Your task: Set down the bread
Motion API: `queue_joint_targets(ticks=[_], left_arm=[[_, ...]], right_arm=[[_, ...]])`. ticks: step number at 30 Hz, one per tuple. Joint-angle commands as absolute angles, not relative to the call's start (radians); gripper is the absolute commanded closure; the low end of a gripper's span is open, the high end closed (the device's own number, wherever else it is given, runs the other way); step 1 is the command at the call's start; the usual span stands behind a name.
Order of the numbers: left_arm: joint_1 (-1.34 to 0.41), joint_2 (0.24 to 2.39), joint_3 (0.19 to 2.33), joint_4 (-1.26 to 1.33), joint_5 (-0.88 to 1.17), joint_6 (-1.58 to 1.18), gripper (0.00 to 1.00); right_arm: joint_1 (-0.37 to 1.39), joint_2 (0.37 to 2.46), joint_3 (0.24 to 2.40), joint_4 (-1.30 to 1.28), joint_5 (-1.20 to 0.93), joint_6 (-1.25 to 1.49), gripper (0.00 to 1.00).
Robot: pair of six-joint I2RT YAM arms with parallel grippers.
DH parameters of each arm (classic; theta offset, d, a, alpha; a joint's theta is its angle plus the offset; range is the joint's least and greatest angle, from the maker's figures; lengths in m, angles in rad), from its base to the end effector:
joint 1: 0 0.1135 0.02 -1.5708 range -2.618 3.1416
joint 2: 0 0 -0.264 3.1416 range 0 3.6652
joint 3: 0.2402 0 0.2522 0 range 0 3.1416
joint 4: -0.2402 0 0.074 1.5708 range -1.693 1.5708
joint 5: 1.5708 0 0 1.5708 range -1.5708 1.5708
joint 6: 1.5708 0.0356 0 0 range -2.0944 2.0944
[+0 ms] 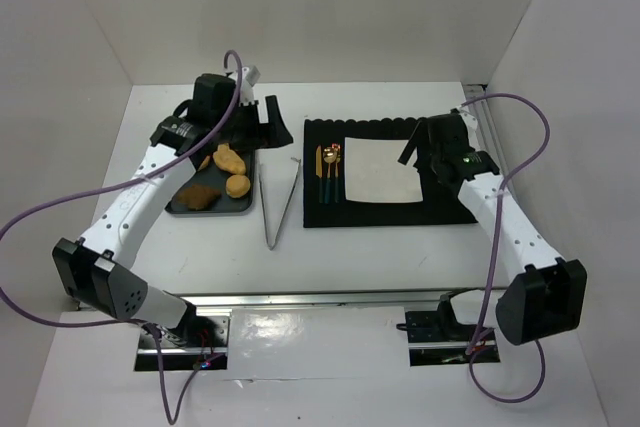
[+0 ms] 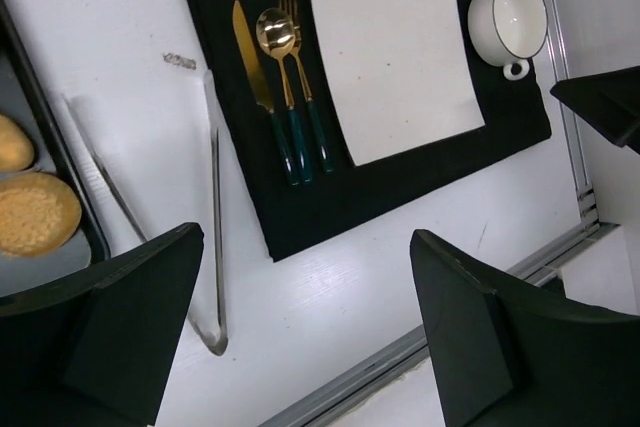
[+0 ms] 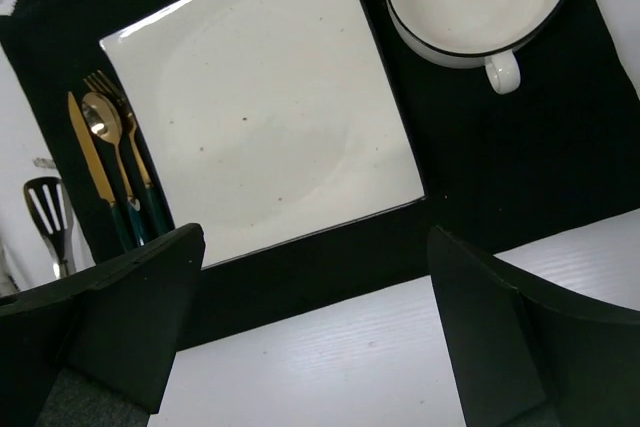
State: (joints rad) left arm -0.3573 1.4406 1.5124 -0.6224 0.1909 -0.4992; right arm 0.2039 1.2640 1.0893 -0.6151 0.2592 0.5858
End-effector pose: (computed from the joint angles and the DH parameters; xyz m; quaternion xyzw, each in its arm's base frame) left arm 0.2961 -0.1178 0.3957 -0.0152 0.8698 -0.2775 0.4076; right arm 0.2645 0.0454 0.3047 0.2223 0.8910 0.0349 0.3944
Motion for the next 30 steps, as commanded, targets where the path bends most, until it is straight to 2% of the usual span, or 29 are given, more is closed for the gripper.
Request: queue_joint_targets(ticks=[1, 6, 11, 12, 17, 21, 30], left_arm=[[-0.399, 1.459, 1.563, -0.594, 0.144, -0.483, 0.02], [-0.459, 1.479, 1.572, -0.603, 0.056, -0.514, 0.01], [-0.489, 1.489, 1.537, -0.612, 0.078, -0.534, 0.01], [-0.489, 1.489, 1.502, -0.601, 0.004, -0.552, 0.01], [-0.535, 1.699, 1.601, -0.888, -0.138, -0.591, 0.01], [-0.612, 1.721, 1.485, -0.873, -0.218, -0.623, 0.01], [-0.612, 1.672, 1.232, -0.778, -0.271, -0.813, 0.01]], right_arm=[[0.198, 1.178, 1.072, -0.637, 0.295, 0.58, 0.0], [0.198, 1.147, 1.054, -0.637, 0.314, 0.58, 0.0], [0.198, 1.147, 1.054, -0.667, 0.324, 0.58, 0.0], [0.198, 1.138, 1.042, -0.667, 0.324, 0.58, 0.0], [0.198, 1.095, 0.986, -0.632, 0.324, 0.58, 0.0], [0.198, 1.123, 0.976, -0.618, 0.305, 0.58, 0.0], [0.198, 1.155, 1.0, -0.601, 0.287, 0.56, 0.0]])
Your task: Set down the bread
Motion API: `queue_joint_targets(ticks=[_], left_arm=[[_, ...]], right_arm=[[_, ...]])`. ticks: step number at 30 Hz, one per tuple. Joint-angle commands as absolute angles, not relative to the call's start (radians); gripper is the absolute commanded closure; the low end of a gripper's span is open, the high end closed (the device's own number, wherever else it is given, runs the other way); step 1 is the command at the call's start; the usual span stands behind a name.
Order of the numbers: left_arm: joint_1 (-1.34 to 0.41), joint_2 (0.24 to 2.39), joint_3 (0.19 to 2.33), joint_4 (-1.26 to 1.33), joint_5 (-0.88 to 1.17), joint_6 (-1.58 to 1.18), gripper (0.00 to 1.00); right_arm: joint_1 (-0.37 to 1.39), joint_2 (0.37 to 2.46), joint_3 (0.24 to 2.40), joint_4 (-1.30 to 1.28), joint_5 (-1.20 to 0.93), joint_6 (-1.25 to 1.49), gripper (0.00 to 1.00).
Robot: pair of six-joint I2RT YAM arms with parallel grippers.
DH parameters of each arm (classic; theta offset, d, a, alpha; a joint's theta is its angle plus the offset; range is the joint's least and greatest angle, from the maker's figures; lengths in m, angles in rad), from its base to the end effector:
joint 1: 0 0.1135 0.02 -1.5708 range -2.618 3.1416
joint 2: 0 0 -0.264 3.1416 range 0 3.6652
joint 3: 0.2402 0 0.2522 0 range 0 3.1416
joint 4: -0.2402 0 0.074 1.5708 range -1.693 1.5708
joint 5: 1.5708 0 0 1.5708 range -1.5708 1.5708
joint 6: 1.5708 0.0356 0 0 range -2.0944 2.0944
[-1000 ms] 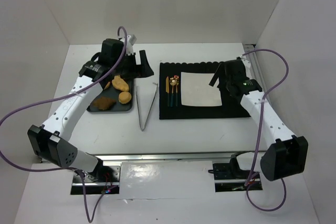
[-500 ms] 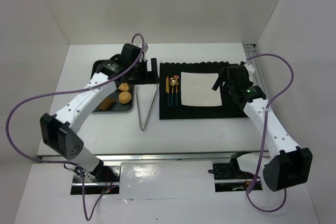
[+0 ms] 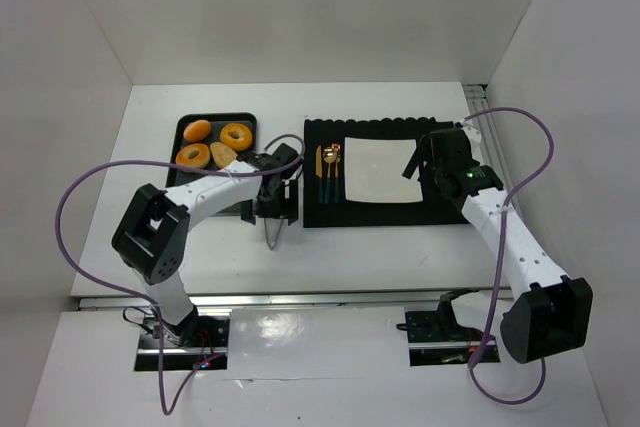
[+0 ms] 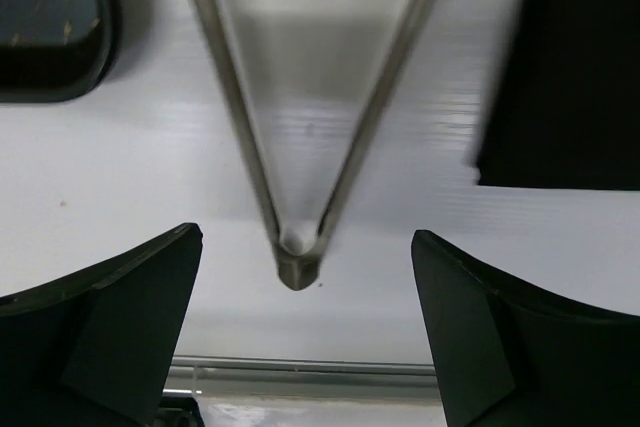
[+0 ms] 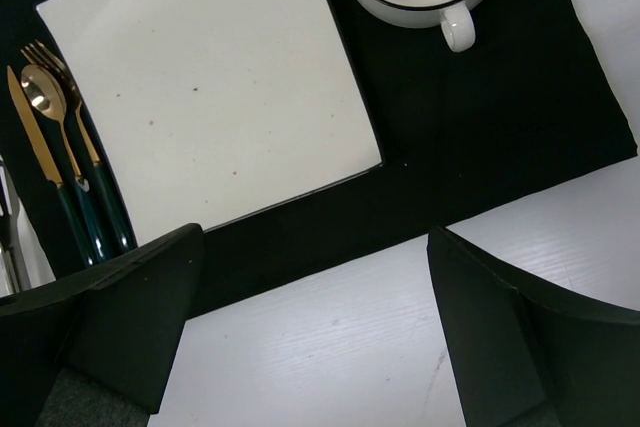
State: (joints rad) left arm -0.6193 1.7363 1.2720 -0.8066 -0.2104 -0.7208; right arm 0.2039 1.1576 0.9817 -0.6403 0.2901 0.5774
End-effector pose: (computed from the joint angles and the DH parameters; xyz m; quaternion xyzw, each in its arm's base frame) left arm 0.2824 -0.1922 0.2139 -0.0655 0.9813 -0.0109 0.1809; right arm 0.2368 0.0386 0.2927 0.2231 0.8940 0.0146 0.3882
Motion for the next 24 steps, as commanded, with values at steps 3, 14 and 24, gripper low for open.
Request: queue_joint_targets(ticks=[3, 14, 24], left_arm=[[-0.612, 1.672, 1.175, -0.721, -0.261, -0.836, 0.01], [-0.551, 1.842, 1.201, -0.565, -0.227, -0.833, 0.02], [-0.531, 1.963, 1.353, -0.574, -0.261, -0.788, 0.29]], right_arm=[[0.198, 1.167, 0.991, -0.583, 0.265, 0.56, 0.0], [0.198, 1.197, 0.991, -0.583, 0.255, 0.542, 0.0], [0.198, 1.206, 0.991, -0.574, 0.236, 0.541, 0.0]])
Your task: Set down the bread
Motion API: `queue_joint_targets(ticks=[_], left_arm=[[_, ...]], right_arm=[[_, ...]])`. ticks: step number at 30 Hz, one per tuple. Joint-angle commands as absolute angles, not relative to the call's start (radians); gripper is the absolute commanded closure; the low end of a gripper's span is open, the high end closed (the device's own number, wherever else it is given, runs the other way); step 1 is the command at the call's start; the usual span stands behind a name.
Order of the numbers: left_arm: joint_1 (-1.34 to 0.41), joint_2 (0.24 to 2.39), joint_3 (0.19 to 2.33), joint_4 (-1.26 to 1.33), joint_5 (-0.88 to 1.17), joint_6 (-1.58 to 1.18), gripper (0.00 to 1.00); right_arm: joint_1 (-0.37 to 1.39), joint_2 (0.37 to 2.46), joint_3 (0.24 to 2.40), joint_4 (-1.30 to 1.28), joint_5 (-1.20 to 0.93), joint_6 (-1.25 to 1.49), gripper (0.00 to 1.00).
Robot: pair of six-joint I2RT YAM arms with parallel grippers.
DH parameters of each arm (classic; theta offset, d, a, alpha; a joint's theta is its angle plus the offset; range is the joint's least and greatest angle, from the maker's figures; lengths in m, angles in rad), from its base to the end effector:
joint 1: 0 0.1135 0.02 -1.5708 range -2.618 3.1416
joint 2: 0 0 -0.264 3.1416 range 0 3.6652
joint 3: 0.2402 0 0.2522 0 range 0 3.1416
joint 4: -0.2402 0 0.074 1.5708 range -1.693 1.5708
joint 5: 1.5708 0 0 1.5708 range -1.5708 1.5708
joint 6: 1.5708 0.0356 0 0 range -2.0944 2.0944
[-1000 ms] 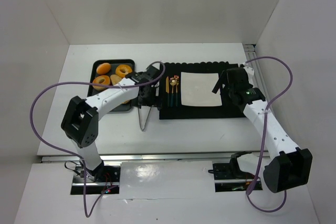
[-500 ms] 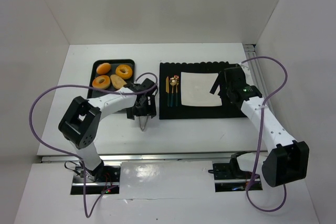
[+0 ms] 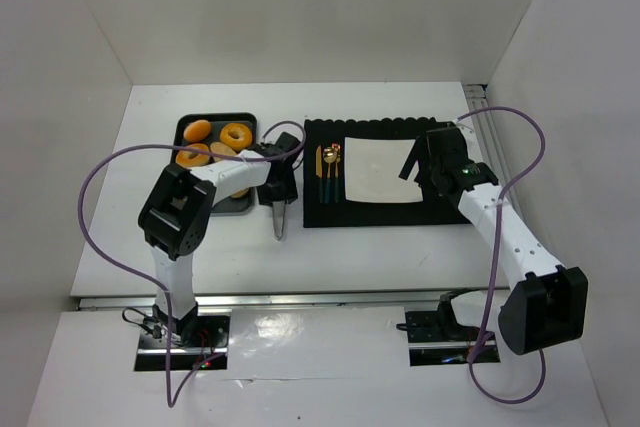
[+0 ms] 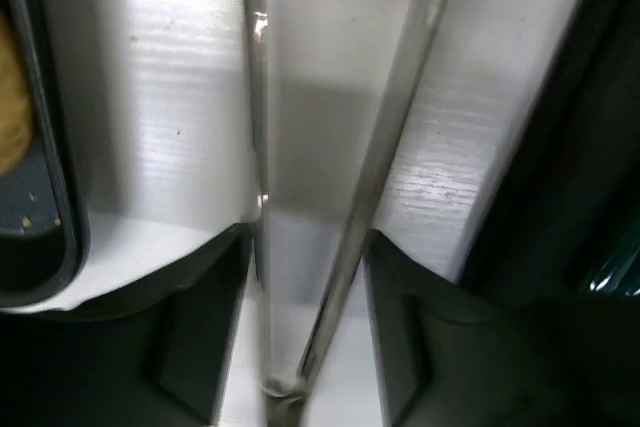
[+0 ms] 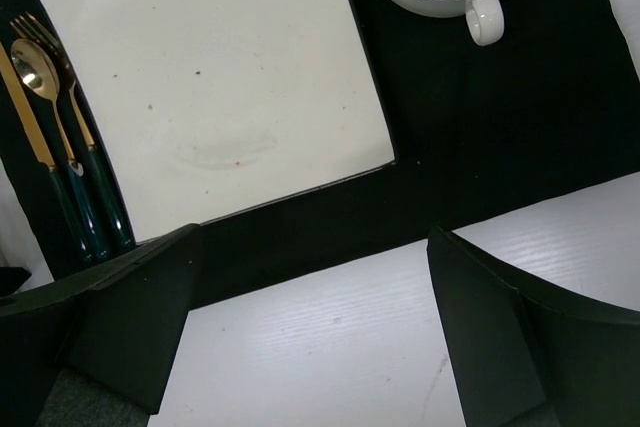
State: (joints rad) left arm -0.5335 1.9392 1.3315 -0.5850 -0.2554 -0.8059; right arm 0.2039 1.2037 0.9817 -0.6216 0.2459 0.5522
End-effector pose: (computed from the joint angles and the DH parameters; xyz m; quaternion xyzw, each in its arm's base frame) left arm 0.3408 -0.1908 0.1684 -0.1560 0.9619 -0.0176 0.2238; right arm 0.2461 0.0420 0.2834 0.2037 0.9060 0.0237 0.3703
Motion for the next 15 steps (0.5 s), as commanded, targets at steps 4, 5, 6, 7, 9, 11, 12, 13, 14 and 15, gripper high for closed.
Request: queue_joint_targets(ticks=[4, 5, 6, 7, 9, 11, 12, 13, 14, 15], left_arm=[[-0.531, 1.902, 1.387, -0.609, -0.282, -0.77, 0.61], [-0.531, 1.885, 1.411, -0.626, -0.304, -0.77, 0.69], [-0.531, 1.849, 1.426, -0.641, -0.313, -0.749, 0.73], [-0.531, 1.829, 1.442, -0.673, -0.325, -0.735, 0.75], [-0.54, 1.789, 1.495, -0.707, -0.372, -0.672, 0.75], [-0.54, 1.75, 1.566, -0.808, -0.405, -0.649, 0.75], [-0.54, 1.741, 1.584, -0.846, -0.431, -0.64, 0.75], [-0.531, 1.73, 1.598, -0.882, -0.431, -0.64, 0.75], [-0.531, 1.701, 1.598, -0.915, -0.445, -0.64, 0.75], [-0.516, 1.681, 1.598, -0.945, -0.445, -0.64, 0.75]], right_arm=[[0.198, 1.215, 1.0, -0.574, 0.236, 0.541, 0.0], [0.198, 1.215, 1.0, -0.574, 0.236, 0.541, 0.0], [0.198, 1.226, 1.009, -0.574, 0.236, 0.541, 0.0], [0.198, 1.226, 1.009, -0.574, 0.236, 0.532, 0.0], [0.198, 1.235, 1.009, -0.563, 0.236, 0.532, 0.0], [0.198, 1.244, 1.018, -0.554, 0.227, 0.532, 0.0], [0.198, 1.244, 1.019, -0.545, 0.218, 0.532, 0.0], [0.198, 1.253, 1.019, -0.545, 0.218, 0.523, 0.0], [0.198, 1.253, 1.019, -0.545, 0.207, 0.523, 0.0], [0.198, 1.262, 1.019, -0.535, 0.207, 0.523, 0.0]])
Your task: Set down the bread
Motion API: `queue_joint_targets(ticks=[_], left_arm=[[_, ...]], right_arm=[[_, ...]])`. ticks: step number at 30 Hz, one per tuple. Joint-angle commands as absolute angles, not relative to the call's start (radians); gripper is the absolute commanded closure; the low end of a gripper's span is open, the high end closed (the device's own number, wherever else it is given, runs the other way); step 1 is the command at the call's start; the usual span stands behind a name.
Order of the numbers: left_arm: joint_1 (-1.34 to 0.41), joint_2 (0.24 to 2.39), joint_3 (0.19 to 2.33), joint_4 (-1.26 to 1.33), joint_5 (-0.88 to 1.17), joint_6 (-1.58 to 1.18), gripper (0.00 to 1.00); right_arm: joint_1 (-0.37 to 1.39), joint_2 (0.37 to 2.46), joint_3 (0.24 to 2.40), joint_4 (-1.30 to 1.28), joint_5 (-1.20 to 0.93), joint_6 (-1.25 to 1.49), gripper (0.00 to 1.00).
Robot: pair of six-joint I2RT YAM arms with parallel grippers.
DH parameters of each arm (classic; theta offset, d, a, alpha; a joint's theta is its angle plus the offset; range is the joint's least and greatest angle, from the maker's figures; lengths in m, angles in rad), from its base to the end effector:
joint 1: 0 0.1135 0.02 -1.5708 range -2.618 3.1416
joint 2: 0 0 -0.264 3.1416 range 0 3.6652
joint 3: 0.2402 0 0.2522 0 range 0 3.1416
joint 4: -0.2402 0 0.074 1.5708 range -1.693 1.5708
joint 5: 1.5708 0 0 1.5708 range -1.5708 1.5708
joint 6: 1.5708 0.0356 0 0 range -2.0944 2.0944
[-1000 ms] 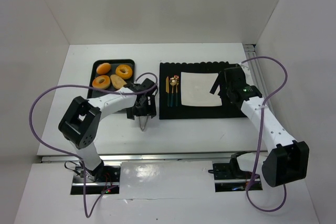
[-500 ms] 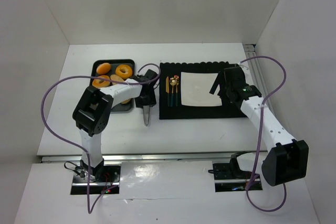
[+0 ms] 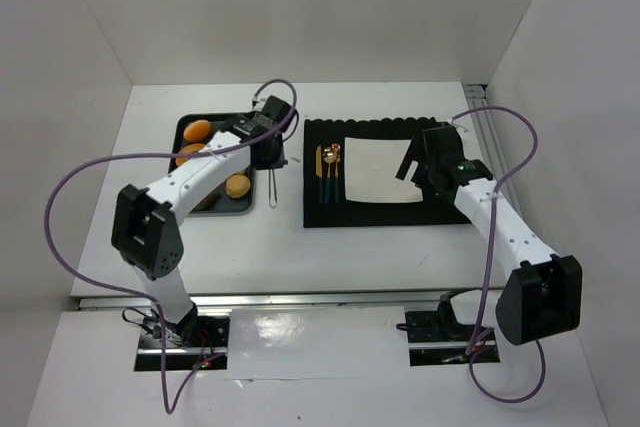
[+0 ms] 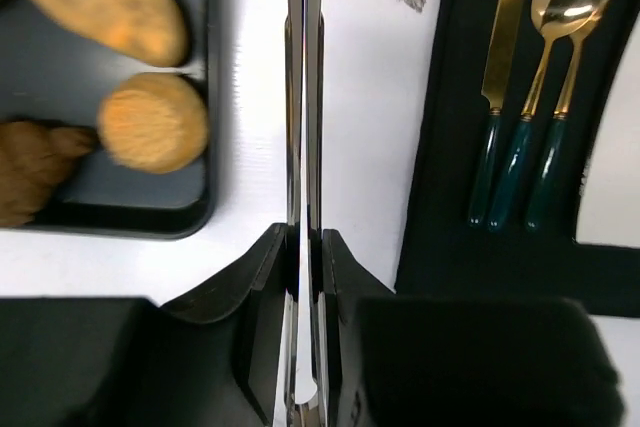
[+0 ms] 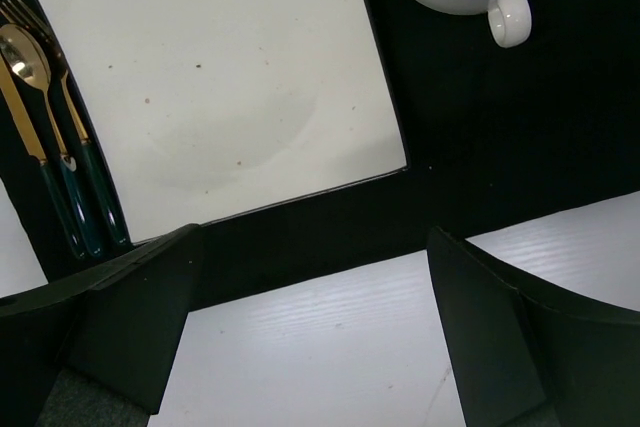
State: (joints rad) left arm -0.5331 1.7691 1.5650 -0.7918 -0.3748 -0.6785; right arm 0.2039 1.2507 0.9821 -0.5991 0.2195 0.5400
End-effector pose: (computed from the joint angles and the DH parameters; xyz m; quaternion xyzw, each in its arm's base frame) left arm 0.3359 -0.1831 0.2915 -0.1211 0.9359 -0.0117 0.3307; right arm 0.2555 0.0449 0.2740 0.1933 0.9137 0.0286 0.3562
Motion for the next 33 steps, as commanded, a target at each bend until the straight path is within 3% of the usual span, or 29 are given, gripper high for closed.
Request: queue_joint_targets(ticks=[1, 5, 10, 20, 22, 33], left_arm=[[-0.505, 1.658, 1.588, -0.992, -0.454, -0.64, 0.75], [-0.471, 1.536, 1.513, -1.113, -0.494, -0.715, 0.7], [-0.387, 1.425, 1.47, -1.161, -0.353, -0.712, 0.46], [-0.109, 1.332, 1.479, -1.222, -0.085, -0.634, 0.46], [-0.051, 1.292, 1.468, -1.223, -0.058, -0.646, 0.4], [0.218, 1.161, 1.259, -1.152, 0.132, -0.707, 0.37]], right_arm=[[0.198, 1.262, 1.019, -0.535, 0.207, 0.514, 0.0], [0.198, 1.253, 1.019, -0.508, 0.195, 0.514, 0.0], [0.198, 1.253, 1.009, -0.483, 0.161, 0.505, 0.0], [0.198, 1.275, 1.009, -0.463, 0.121, 0.505, 0.0], [0.198, 1.275, 1.009, -0.454, 0.121, 0.505, 0.0], [0.198, 1.266, 1.003, -0.463, 0.092, 0.505, 0.0]])
